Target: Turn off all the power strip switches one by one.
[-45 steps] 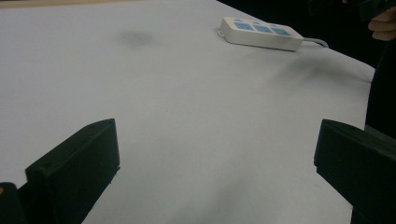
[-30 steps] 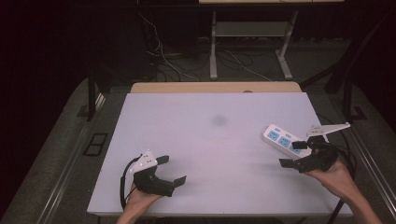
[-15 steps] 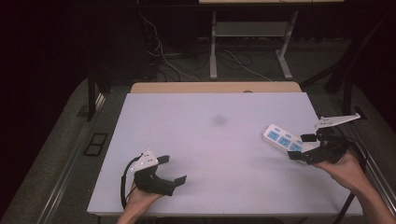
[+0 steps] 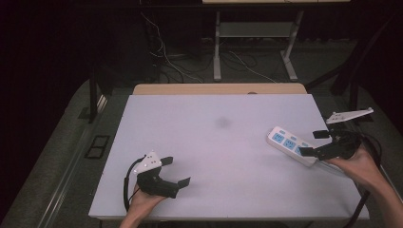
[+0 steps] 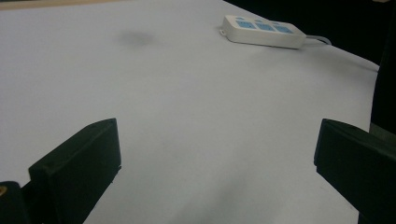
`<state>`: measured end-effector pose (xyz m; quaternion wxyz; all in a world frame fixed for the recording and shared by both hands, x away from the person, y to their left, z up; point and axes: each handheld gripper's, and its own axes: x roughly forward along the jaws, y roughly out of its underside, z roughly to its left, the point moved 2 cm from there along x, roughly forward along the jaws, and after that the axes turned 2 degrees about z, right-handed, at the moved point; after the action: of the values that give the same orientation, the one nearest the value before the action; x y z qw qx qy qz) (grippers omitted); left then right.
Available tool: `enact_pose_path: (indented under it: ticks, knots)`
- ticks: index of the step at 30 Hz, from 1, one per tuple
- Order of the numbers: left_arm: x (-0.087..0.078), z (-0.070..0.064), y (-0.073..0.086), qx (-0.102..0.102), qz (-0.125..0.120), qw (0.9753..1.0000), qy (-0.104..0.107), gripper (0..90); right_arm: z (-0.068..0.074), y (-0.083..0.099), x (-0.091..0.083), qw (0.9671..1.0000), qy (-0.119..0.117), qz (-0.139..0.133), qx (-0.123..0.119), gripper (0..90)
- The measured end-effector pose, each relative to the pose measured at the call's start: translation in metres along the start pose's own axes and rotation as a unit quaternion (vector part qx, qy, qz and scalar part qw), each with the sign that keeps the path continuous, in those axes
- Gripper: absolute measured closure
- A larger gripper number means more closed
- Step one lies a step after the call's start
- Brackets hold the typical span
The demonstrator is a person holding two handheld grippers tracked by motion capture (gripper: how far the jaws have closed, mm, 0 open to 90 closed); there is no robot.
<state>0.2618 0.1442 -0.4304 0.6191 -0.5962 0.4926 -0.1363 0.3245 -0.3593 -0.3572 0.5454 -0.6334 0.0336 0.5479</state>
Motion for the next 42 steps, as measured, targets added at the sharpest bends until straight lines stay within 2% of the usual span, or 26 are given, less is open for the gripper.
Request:
enact_pose_path:
  ticks: [10,23,28,33,34,35,38,39,40,42]
  knots:
    - [0.001,0.0,-0.001,0.004,-0.006,1.0,0.001,0.0,-0.016,-0.006,0.0,0.9999,0.011,0.009,0.003,0.7]
    - [0.001,0.001,0.001,0.004,-0.008,1.0,0.001,0.0,-0.036,-0.008,0.014,0.9993,0.024,0.027,0.005,0.7]
    - [0.001,0.001,0.001,0.005,-0.009,1.0,0.001,0.0,-0.043,-0.007,0.017,0.9988,0.042,0.026,-0.001,0.7]
    - [0.0,0.0,0.001,0.004,-0.011,0.9999,0.001,0.0,-0.05,-0.005,0.022,0.9976,0.057,0.038,0.0,0.8]
    - [0.0,0.0,0.001,0.004,-0.011,0.9999,0.001,0.0,-0.051,-0.005,0.023,0.9975,0.059,0.039,0.001,4.8]
    - [0.0,0.0,0.001,0.003,-0.01,0.9999,0.0,0.0,-0.052,-0.004,0.023,0.9979,0.052,0.039,0.0,11.4]
    - [-0.001,0.001,0.001,0.001,-0.012,0.9999,-0.003,0.0,-0.055,-0.004,0.023,0.9979,0.053,0.037,0.003,17.3]
    - [-0.001,0.001,0.001,0.001,-0.013,0.9999,-0.004,0.0,-0.056,-0.003,0.024,0.9979,0.049,0.042,0.003,25.2]
    - [-0.001,0.001,0.001,0.001,-0.013,0.9999,-0.004,0.0,-0.056,-0.003,0.024,0.9979,0.049,0.042,0.003,25.2]
    - [-0.001,0.001,0.002,0.002,-0.013,0.9999,-0.004,0.0,-0.057,-0.002,0.025,0.9978,0.046,0.047,0.006,31.9]
